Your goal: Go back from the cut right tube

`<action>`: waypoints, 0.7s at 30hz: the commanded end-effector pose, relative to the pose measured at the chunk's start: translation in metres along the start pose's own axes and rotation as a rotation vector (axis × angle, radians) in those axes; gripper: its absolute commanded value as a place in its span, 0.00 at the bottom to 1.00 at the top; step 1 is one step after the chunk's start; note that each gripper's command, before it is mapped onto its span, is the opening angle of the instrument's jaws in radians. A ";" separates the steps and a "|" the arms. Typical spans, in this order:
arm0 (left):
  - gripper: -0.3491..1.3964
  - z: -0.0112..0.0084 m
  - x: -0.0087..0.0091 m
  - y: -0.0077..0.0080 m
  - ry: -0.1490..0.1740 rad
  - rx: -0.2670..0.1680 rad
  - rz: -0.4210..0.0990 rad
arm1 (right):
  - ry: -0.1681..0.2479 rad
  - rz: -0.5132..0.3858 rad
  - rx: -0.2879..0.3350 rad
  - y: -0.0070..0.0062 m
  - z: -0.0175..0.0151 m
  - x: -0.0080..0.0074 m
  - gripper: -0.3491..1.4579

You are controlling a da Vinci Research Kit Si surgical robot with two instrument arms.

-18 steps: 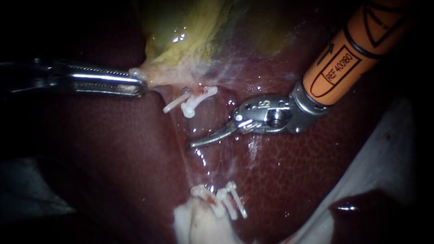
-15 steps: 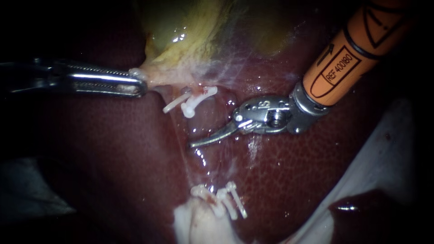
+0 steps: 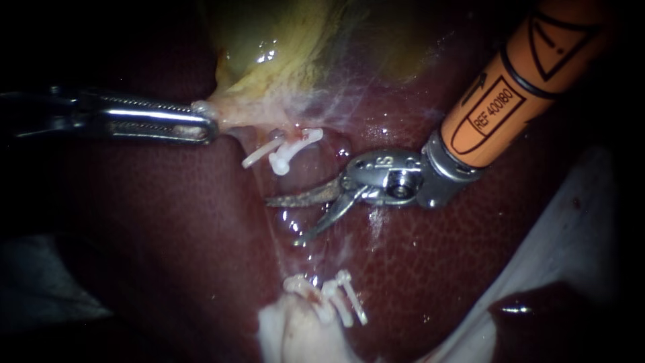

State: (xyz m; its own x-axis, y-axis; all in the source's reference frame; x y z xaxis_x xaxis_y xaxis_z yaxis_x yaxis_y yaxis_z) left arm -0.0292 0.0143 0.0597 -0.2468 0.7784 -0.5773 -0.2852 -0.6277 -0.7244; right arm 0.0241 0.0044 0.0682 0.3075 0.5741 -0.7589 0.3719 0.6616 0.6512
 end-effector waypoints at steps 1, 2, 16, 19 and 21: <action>0.00 -0.0001 0.0000 0.0000 0.000 -0.001 0.000 | 0.006 -0.001 -0.040 -0.0004 -0.0005 -0.0001 0.94; 0.00 -0.0001 0.0000 0.0000 0.000 -0.001 0.000 | 0.017 0.000 -0.106 -0.0009 -0.0008 -0.0002 0.97; 0.00 -0.0004 -0.0001 -0.0006 0.000 -0.001 0.001 | -0.084 -0.146 -0.555 -0.0074 -0.0079 -0.0013 0.99; 0.00 -0.0004 -0.0001 -0.0006 0.000 -0.001 0.001 | -0.214 -0.167 -0.578 -0.0085 -0.0091 -0.0009 0.99; 0.00 -0.0004 -0.0001 -0.0006 0.000 -0.001 0.001 | -0.289 -0.181 -0.589 -0.0090 -0.0097 -0.0003 0.99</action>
State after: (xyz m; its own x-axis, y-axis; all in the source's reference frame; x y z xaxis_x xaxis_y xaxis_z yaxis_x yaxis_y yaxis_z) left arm -0.0286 0.0146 0.0600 -0.2473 0.7778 -0.5778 -0.2835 -0.6283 -0.7245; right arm 0.0116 0.0032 0.0622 0.5666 0.3162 -0.7609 -0.0743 0.9393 0.3350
